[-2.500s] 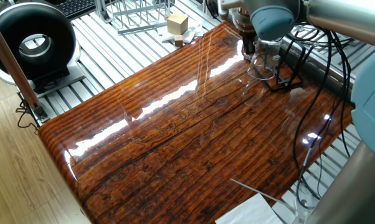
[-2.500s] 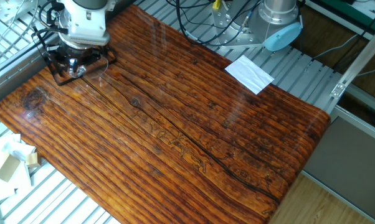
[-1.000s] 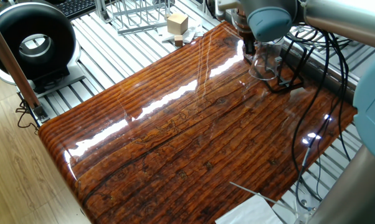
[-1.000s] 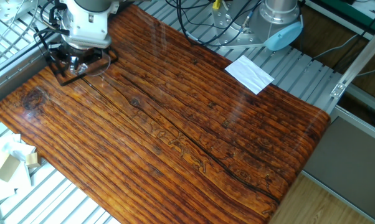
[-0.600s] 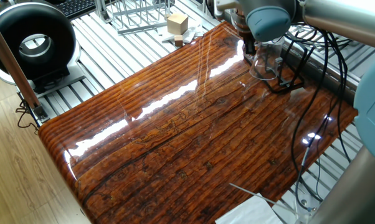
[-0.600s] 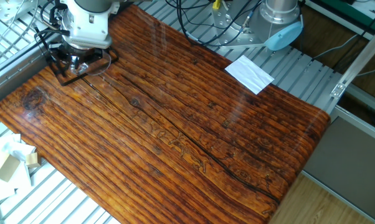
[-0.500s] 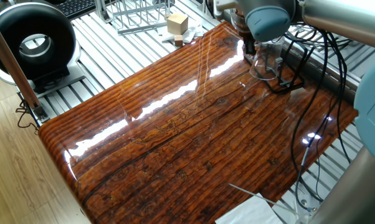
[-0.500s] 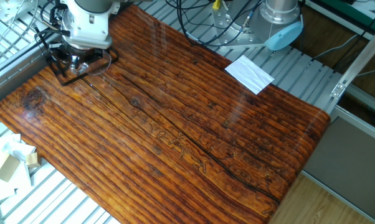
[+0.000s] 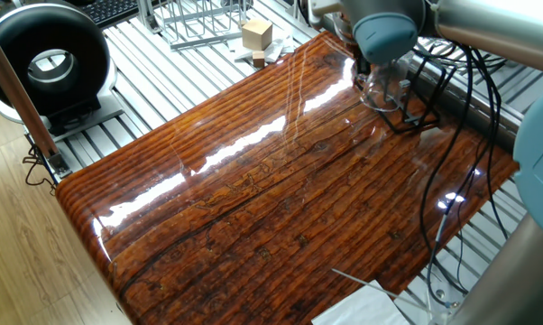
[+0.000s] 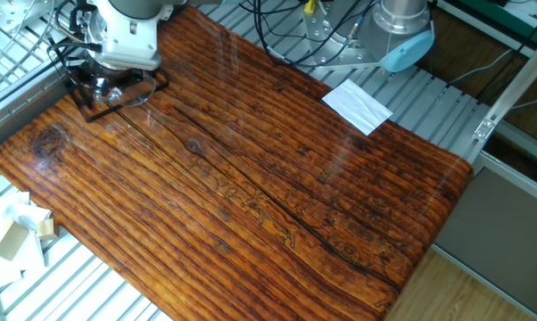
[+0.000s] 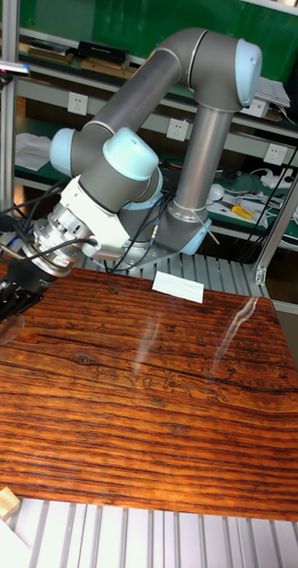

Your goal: Take the cup off the cup rack

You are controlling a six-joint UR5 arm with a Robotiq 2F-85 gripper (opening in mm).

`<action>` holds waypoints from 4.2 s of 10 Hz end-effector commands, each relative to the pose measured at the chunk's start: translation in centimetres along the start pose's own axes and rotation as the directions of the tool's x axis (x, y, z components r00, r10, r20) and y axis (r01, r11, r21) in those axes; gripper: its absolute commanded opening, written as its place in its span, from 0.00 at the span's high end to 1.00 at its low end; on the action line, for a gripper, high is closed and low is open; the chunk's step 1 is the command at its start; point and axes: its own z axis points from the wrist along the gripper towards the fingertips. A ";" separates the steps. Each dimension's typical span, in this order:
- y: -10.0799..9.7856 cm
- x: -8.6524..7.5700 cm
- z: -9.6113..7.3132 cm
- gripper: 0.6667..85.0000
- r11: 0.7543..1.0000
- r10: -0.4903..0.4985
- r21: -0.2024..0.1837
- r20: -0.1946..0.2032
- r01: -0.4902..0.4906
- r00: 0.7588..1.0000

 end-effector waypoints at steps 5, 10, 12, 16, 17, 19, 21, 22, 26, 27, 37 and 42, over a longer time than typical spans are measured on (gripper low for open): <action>-0.2 -0.3 -0.1 0.99 1.000 0.016 0.011 0.010 -0.016 1.000; 0.7 -1.2 0.3 0.99 0.999 0.035 -0.021 0.034 -0.034 0.999; 0.6 -0.9 0.5 0.99 0.999 0.032 -0.015 0.023 -0.032 0.999; 1.8 -2.4 1.1 0.99 0.997 0.061 -0.060 0.066 -0.057 0.996; 2.0 -2.6 1.2 0.99 0.996 0.068 -0.069 0.078 -0.062 0.995; 1.7 -2.8 1.4 0.99 0.996 0.067 -0.062 0.087 -0.062 0.994; 1.4 -2.9 1.4 0.89 0.998 0.049 -0.049 0.098 -0.044 0.994; 1.5 -3.2 1.4 0.77 0.998 0.041 -0.053 0.110 -0.035 0.993; 2.9 -5.3 0.4 0.49 0.993 0.047 -0.111 0.186 -0.026 0.982; 2.8 -5.5 0.4 0.47 0.995 0.041 -0.099 0.183 -0.023 0.982; 6.0 -6.2 -0.4 0.48 0.966 0.124 -0.251 0.251 -0.059 0.960; 6.7 -5.1 -0.1 0.50 0.963 0.086 -0.271 0.253 -0.015 0.964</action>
